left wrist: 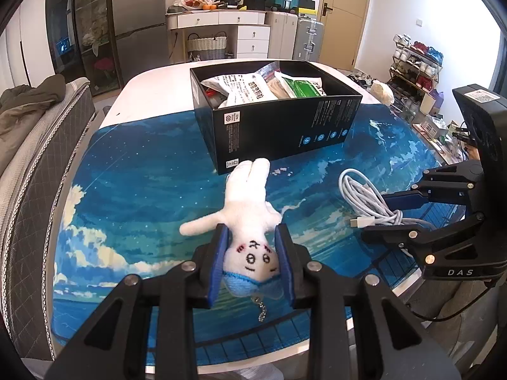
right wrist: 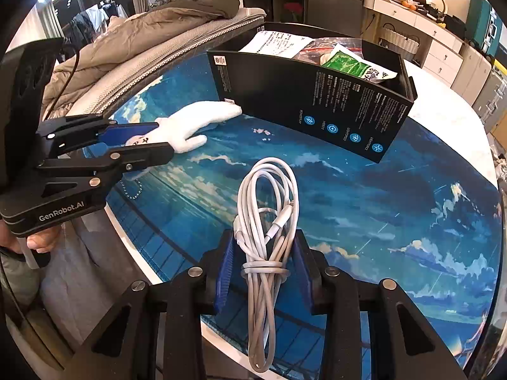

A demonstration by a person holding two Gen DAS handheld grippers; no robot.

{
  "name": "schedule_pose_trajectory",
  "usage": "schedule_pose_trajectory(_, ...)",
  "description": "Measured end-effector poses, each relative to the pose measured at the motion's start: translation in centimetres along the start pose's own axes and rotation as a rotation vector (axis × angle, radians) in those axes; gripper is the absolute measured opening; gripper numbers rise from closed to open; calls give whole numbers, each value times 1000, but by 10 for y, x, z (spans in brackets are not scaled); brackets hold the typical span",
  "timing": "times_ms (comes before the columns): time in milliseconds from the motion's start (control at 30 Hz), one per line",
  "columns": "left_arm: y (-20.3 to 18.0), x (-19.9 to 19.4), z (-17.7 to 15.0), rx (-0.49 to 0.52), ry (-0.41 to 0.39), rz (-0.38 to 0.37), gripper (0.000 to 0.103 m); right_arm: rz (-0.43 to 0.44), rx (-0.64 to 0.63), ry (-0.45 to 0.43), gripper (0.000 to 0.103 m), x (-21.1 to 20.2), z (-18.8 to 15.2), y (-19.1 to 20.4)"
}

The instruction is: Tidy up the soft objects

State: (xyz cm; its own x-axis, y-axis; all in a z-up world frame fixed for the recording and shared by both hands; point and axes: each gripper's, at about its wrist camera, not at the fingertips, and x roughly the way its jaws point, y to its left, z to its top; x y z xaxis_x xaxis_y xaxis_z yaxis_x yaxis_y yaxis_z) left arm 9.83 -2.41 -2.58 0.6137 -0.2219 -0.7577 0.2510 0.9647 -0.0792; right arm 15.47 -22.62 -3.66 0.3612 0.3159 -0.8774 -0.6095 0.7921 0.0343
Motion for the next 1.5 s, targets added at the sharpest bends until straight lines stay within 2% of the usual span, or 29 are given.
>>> schedule_pose_trajectory(133,-1,-6,3,7,-20,-2,29,-1,14,-20,36,-6,-1,0)
schedule_pose_trajectory(333,0,-23,12,-2,-93,1,29,-5,45,-121,36,-31,3,-3)
schedule_pose_trajectory(467,-12,-46,17,78,-242,55,29,-4,52,-241,36,-55,7,-5)
schedule_pose_trajectory(567,-12,-63,19,54,-343,25,29,-21,68,-346,35,-73,7,-7)
schedule_pose_trajectory(633,-11,-69,20,46,-384,12,29,-29,78,-404,35,-83,6,-9)
schedule_pose_trajectory(667,-11,-68,22,48,-382,14,29,-28,76,-439,35,-88,5,-8)
schedule_pose_trajectory(733,-10,-65,21,58,-343,20,29,-42,64,-432,35,-88,10,-5)
schedule_pose_trajectory(800,-9,-54,20,67,-262,29,30,-30,67,-408,35,-82,9,-4)
schedule_pose_trajectory(833,-6,-44,17,64,-193,10,31,-24,71,-386,35,-77,8,-4)
schedule_pose_trajectory(867,-2,-39,14,48,-152,-5,38,-24,74,-362,35,-72,6,-4)
schedule_pose_trajectory(900,1,-33,12,30,-109,-14,57,-22,76,-350,35,-69,2,-3)
schedule_pose_trajectory(933,5,-30,6,7,-55,-18,59,-13,78,-335,35,-63,0,-3)
schedule_pose_trajectory(1067,4,-28,-7,-8,30,-33,63,-23,51,-323,35,-58,-6,2)
schedule_pose_trajectory(1167,2,-15,-9,-8,64,-2,62,-45,38,-307,34,-53,-2,2)
schedule_pose_trajectory(1200,2,-11,-9,-5,71,-4,57,-57,38,-305,33,-52,-1,1)
schedule_pose_trajectory(1233,1,-6,-9,-6,79,-13,45,-58,52,-289,32,-48,0,-2)
schedule_pose_trajectory(1267,-1,-7,-9,7,63,8,37,-35,70,-267,32,-43,-1,-4)
schedule_pose_trajectory(1300,-4,-5,-9,25,66,23,35,-4,92,-246,32,-37,-4,-7)
schedule_pose_trajectory(1333,-6,-5,-8,37,59,32,34,28,111,-228,25,-29,-8,-8)
schedule_pose_trajectory(1400,-9,-3,-7,40,49,46,33,22,94,-200,14,-15,-11,-7)
schedule_pose_trajectory(1500,-6,-7,-6,26,24,13,33,37,91,-191,13,-6,-13,-5)
